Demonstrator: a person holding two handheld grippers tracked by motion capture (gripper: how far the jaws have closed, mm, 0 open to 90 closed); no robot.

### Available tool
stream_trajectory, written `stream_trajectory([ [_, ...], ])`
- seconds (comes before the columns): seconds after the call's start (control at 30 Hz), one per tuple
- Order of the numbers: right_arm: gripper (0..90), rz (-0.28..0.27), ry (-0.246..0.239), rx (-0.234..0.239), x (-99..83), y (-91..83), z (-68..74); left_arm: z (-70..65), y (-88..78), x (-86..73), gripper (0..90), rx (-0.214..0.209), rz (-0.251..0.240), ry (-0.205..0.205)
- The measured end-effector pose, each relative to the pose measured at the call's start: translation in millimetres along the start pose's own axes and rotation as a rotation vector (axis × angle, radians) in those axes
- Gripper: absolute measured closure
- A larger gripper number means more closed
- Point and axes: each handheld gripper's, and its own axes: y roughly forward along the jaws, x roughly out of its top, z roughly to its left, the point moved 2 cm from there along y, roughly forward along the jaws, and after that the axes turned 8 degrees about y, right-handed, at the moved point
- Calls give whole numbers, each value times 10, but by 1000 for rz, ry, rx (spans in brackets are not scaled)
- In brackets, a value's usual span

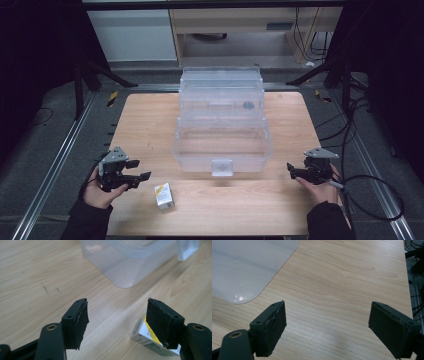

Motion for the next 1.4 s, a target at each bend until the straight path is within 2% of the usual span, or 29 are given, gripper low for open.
stream_trajectory([
  [0.03,147,1,1,0,-5,-2,-10,-37,8,6,323,-21,14,26],
  [0.07,147,1,1,0,-5,-2,-10,-37,8,6,322,-21,14,26],
  [0.13,146,9,5,0,-15,0,-8,-98,48,1,312,-47,50,57],
  [0.27,147,5,-2,-1,-16,-1,-4,-171,91,-1,301,-74,78,88],
  [0.4,147,2,-12,-3,-13,7,-10,-205,116,3,288,-95,89,96],
  [0.53,146,12,-11,-2,-21,15,-1,-276,175,-1,256,-146,125,132],
  [0.77,144,16,-14,-3,-26,20,-3,-399,311,-12,228,-184,197,190],
  [1.0,143,19,-21,0,-28,33,-1,-465,397,-23,222,-205,234,214],
  [1.23,143,31,-27,0,-34,49,6,-513,519,-62,209,-205,295,247],
  [1.4,144,31,-25,0,-33,49,11,-510,559,-77,230,-202,298,242],
])
